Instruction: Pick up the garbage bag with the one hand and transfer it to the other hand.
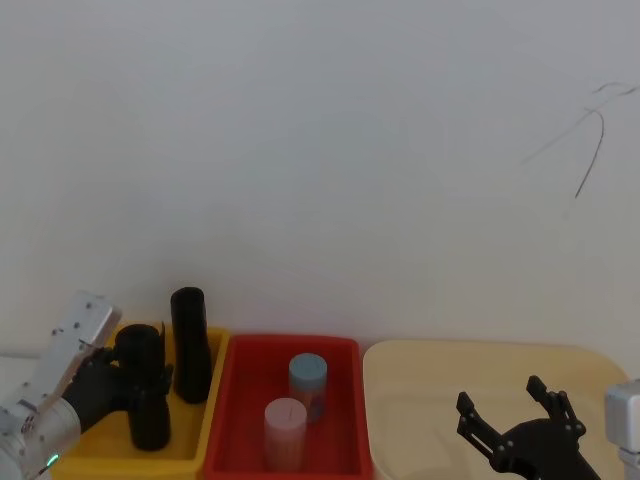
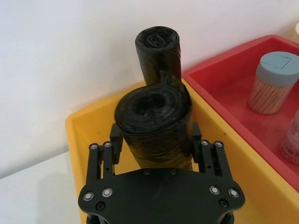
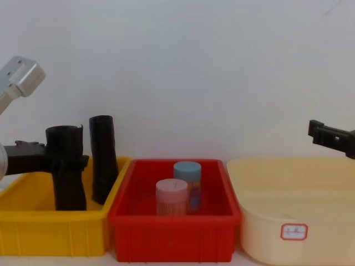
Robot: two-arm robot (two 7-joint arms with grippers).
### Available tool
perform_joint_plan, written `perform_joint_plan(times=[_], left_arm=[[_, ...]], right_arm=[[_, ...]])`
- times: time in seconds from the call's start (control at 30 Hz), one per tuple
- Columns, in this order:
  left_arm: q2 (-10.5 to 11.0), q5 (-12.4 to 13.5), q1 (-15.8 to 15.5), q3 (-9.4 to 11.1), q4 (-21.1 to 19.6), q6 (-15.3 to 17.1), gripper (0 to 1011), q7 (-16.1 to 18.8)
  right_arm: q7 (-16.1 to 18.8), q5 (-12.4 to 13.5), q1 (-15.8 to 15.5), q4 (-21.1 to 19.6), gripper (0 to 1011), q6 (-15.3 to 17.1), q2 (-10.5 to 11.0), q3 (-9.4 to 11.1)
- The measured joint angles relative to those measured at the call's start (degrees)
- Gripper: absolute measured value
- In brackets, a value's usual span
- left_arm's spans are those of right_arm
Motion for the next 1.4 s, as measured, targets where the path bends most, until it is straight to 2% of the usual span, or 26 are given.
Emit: perform_joint_plan(times=[0.3,0.57,0.8,1.0,1.13,1.4], left_arm=[[-0.2,0.3,-0.3,0.1,0.5,-0.1,602,0.2],[-0.1,0.4,-0.2,0.1,0.0,-0.2,550,0.0],[0.9,-0.1,0.7,-0.4,-2.8,-0.2,531,-1.9],[1.9,-2.2,1.5,-1.7,-7.2,0.8,531,-4.2],[2.4,-4.5,1.9,-2.9,-10.6,1.9,531,-6.0],[2.8,-7.8,1.8,-4.4,-15.5,2.8,531,-8.5]], right_arm=[[0.0,0.0,0.0,0.0,999,0.0,0.0,0.0],[0.0,0.0,0.0,0.0,1000,0.0,0.0,0.0],[0.0,0.0,0.0,0.0,1000,0.0,0.0,0.0],[0.0,0.0,0.0,0.0,1000,0.0,0.0,0.0],[0.0,0.0,0.0,0.0,1000,0.0,0.0,0.0],[0.0,0.0,0.0,0.0,1000,0.0,0.0,0.0]])
